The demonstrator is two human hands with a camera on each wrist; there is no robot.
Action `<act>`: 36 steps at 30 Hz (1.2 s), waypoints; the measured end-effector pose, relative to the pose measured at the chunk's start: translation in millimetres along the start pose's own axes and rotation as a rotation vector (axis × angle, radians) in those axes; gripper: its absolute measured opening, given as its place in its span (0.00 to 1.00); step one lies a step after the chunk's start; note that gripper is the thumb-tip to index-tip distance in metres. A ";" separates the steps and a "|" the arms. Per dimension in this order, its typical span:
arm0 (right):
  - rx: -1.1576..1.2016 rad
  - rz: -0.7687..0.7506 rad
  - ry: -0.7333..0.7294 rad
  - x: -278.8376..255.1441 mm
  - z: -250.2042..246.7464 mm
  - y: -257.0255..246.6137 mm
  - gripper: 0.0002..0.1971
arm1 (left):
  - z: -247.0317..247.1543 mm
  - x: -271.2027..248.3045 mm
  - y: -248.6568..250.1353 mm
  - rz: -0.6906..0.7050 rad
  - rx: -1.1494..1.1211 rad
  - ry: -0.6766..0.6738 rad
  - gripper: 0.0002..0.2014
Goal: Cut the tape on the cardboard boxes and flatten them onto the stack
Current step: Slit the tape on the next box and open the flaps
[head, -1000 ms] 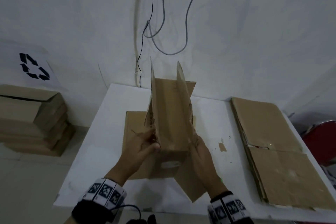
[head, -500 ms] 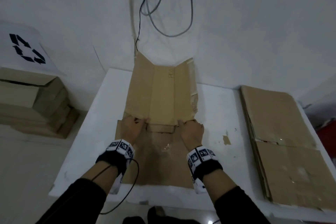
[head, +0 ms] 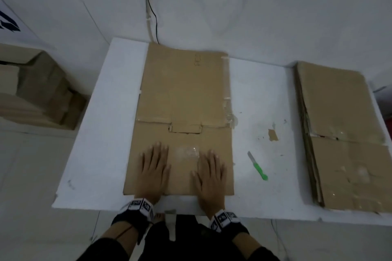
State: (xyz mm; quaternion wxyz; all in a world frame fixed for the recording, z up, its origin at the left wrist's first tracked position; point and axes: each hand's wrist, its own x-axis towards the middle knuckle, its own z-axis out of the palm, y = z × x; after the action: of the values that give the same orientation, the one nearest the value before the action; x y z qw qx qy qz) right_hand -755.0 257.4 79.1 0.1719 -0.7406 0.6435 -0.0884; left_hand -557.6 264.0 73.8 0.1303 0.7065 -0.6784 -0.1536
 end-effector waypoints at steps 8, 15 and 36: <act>-0.148 0.022 0.006 1.2 8.1 1.4 0.30 | 3.6 2.1 -1.9 0.057 0.073 -0.009 0.28; -0.076 0.009 -0.009 6.1 1.5 -1.2 0.30 | -5.3 6.8 0.9 0.030 0.027 -0.077 0.29; 0.025 -0.104 -0.068 179.8 -14.7 -9.1 0.31 | -22.9 165.8 0.3 0.087 -0.012 -0.105 0.28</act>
State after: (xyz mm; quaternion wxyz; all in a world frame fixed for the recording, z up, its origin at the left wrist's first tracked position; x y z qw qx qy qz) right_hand -723.7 79.5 79.9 0.1983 -0.7734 0.5967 -0.0800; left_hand -543.5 97.8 88.3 0.1053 0.6666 -0.7135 -0.1884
